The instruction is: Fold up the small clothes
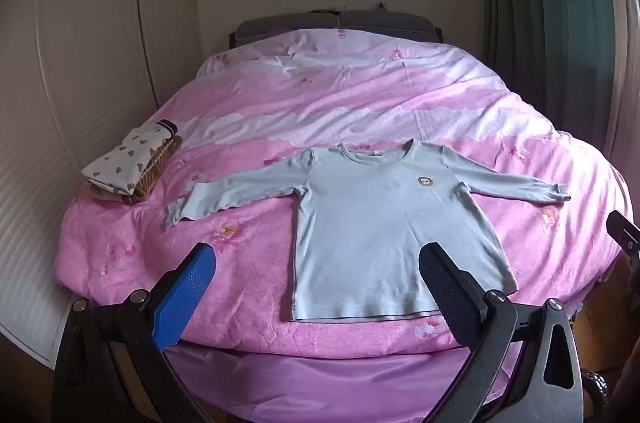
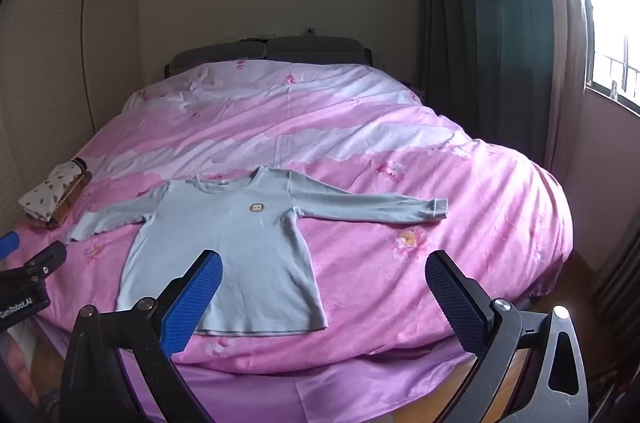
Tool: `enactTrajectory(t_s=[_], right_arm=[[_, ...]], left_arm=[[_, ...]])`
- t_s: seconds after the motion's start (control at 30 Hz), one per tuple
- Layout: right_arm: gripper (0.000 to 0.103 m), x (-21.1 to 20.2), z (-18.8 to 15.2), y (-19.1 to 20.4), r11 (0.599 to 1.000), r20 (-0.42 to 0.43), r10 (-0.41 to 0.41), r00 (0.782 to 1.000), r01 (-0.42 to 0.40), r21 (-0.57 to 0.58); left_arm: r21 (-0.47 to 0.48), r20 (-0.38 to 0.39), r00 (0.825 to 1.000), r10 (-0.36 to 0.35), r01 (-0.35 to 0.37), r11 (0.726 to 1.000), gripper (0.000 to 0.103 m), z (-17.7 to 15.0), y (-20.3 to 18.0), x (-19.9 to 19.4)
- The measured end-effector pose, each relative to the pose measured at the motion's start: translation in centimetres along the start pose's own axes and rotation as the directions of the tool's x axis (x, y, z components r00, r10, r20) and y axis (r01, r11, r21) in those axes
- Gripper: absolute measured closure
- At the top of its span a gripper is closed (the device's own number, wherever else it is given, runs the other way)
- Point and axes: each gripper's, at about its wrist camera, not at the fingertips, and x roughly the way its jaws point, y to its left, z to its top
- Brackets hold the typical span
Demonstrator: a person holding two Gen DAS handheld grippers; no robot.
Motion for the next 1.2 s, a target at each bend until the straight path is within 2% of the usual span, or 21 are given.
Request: enactTrajectory(t_s=[0.1, 0.13, 1.2], right_arm=[[0.0, -0.1, 0.1, 0.2, 1.0, -0.002, -0.006, 1.0, 0.006, -0.003], [0.0, -0.2, 0.1, 0.3, 1.0, -0.002, -0.007, 1.0, 0.007, -0.002], [0.0, 0.4, -0.2, -0.6, 1.0, -0.012, -0.02, 1.0, 0.02, 0.011]], left_arm=[[0.007, -0.009, 1.0, -0.018, 0.018, 1.0, 0.0, 0.0, -0.4, 0.0], [-0.028, -0.031, 0.999, -0.004, 0.004, 1.0, 0.0, 0.2, 0.4, 0.4], [-0.03, 0.0, 1.0, -0.007, 0.007, 1.0, 0.0, -0.1, 0.6, 0.0]])
